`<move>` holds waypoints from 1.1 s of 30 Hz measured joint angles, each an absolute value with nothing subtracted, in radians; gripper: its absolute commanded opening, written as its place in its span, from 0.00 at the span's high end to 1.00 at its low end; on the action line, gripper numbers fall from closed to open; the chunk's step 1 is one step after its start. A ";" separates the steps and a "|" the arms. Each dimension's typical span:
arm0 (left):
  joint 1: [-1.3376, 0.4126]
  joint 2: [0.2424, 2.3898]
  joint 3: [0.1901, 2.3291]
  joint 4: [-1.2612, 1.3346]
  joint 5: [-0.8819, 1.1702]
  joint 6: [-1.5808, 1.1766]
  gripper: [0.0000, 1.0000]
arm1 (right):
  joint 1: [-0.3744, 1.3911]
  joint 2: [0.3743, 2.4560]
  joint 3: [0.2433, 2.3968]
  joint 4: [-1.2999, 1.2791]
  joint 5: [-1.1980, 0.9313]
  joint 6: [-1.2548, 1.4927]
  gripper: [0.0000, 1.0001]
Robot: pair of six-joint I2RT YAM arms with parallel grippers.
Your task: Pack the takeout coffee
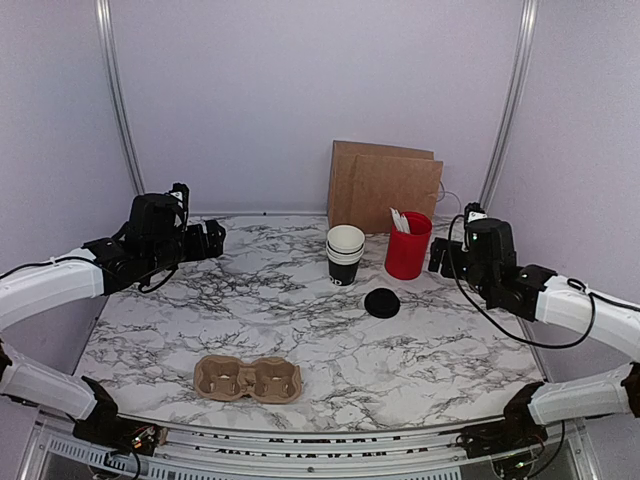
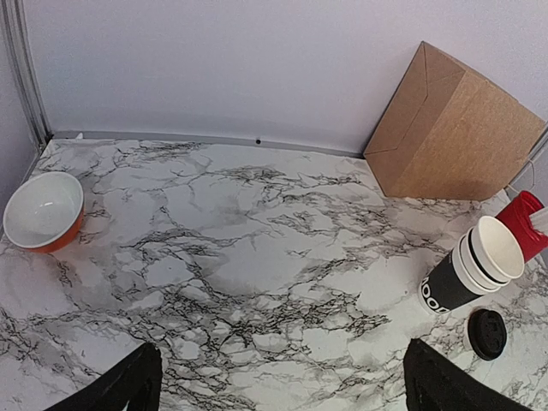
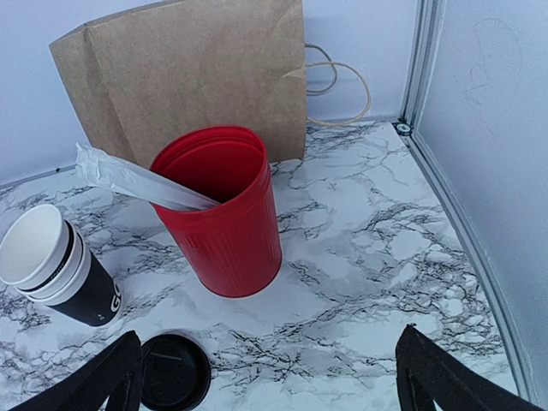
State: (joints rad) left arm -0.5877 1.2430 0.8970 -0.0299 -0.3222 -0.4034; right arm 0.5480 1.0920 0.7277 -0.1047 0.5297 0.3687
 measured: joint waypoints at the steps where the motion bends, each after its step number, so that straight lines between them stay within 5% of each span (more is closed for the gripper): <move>1: -0.588 1.243 0.897 -0.030 -0.322 -0.403 0.01 | 0.548 1.093 0.729 -0.105 0.529 0.367 0.00; 33: -0.588 1.243 0.900 -0.030 -0.311 -0.424 0.01 | 0.554 1.240 0.909 -0.139 0.296 0.334 0.04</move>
State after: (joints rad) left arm -0.5877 1.2430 0.9001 -0.0296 -0.3107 -0.4244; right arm 0.5545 1.2396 0.9089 -0.1394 0.2962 0.3336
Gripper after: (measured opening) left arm 0.992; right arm 0.964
